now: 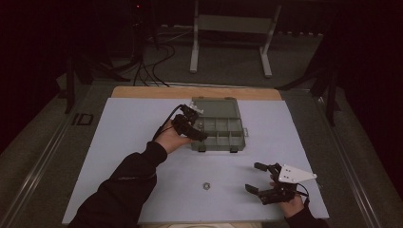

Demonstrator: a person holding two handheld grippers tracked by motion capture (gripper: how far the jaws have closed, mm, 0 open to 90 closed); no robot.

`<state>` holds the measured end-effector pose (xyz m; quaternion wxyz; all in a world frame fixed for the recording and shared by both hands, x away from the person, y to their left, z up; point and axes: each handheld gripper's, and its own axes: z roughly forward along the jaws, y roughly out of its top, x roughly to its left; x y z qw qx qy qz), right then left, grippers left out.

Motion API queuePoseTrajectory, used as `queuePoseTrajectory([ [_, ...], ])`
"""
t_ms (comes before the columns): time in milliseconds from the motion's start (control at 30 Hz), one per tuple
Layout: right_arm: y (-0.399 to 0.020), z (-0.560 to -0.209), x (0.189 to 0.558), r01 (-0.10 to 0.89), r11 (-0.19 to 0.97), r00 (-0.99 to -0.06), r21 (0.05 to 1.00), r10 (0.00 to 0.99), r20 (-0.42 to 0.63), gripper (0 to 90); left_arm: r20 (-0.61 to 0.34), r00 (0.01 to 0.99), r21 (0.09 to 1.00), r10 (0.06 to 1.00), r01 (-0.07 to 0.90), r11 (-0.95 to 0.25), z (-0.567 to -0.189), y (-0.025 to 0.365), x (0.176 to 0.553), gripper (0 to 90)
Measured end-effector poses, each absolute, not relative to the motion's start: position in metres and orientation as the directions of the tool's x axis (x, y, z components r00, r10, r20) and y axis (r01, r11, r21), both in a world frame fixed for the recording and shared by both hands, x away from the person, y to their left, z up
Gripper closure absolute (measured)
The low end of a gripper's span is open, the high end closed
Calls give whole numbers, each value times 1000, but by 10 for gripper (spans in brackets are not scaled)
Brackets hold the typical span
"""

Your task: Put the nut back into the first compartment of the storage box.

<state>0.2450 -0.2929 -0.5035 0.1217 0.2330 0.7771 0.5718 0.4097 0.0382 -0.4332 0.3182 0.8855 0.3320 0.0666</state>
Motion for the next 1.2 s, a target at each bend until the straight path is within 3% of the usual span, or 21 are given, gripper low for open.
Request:
queuePoseTrajectory([
  [333, -293, -503, 245, 223, 236, -862, 946, 502, 78, 138, -112, 828, 642, 549, 483, -596, -425, 43, 382, 121],
  [800, -293, -503, 245, 225, 235, -861, 946, 502, 80, 139, -116, 911, 679, 395, 363, -638, -424, 41, 344, 122],
  [1200, -293, -503, 245, 223, 238, -861, 945, 503, 77, 138, -112, 940, 687, 322, 307, -658, -433, 40, 323, 123],
])
